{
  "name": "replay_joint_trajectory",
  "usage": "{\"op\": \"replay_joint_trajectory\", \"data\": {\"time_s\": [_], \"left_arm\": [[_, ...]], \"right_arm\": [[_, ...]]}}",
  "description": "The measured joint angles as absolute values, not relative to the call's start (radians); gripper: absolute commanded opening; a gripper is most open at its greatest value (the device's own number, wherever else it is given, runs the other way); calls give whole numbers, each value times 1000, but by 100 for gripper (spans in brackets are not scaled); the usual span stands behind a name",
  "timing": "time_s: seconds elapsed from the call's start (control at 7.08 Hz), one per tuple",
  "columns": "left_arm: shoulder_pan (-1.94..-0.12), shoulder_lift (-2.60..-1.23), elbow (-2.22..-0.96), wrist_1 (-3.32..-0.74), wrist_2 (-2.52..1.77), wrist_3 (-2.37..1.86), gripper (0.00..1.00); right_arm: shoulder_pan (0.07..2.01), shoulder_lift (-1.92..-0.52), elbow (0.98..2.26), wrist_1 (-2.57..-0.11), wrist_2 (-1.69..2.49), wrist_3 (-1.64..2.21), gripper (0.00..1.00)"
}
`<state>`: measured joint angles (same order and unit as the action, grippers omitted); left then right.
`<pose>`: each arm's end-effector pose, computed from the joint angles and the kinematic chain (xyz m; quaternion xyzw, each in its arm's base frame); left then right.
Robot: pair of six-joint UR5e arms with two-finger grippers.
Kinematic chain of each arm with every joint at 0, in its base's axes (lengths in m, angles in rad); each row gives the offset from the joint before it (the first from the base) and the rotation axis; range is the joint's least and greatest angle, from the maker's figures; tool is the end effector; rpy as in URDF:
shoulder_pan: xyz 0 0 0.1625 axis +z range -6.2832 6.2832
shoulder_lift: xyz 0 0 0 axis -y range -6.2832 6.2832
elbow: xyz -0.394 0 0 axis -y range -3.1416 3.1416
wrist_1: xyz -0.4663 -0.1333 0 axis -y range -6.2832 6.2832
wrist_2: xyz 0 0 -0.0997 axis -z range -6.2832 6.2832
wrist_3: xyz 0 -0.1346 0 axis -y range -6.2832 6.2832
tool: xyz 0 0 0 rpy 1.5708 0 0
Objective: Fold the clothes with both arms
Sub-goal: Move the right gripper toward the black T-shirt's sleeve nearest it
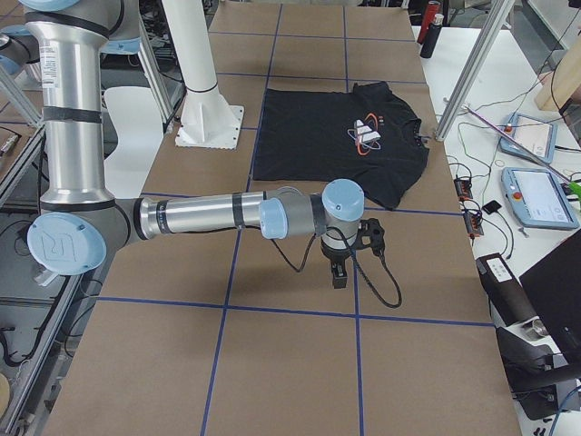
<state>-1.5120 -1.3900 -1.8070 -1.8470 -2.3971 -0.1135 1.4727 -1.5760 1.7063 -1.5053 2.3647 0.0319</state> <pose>-0.0038 -0.5198 0.5780 0.1165 0.4075 0.0415 0.9048 -0.0193 -0.5773 0.5691 0.0650 -0.3898 -0.0681 0.9161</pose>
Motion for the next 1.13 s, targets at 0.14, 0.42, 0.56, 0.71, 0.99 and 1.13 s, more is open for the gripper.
{"op": "replay_joint_trajectory", "data": {"time_s": [0.14, 0.42, 0.56, 0.71, 0.99, 1.13], "left_arm": [[-1511, -1390, -1811, -1849, -2397, -113, 100], [-1509, -1398, -1817, -1881, -2398, -107, 99], [-1507, -1400, -1815, -1921, -2398, -107, 99], [-1504, -1400, -1816, -1941, -2398, -111, 100], [-1503, -1391, -1806, -1948, -2417, -120, 100], [-1502, -1390, -1798, -1951, -2430, -131, 100]], "right_arm": [[1432, -1538, 1678, -1480, 2365, 38, 100], [1324, -1386, 1555, -1433, 2363, 111, 100], [1277, -1289, 1467, -1400, 2360, 173, 100], [1234, -1189, 1368, -1349, 2351, 270, 97], [1147, -1071, 1203, -1132, 2239, 517, 82], [1100, -1040, 1153, -1013, 2131, 658, 84]]}}
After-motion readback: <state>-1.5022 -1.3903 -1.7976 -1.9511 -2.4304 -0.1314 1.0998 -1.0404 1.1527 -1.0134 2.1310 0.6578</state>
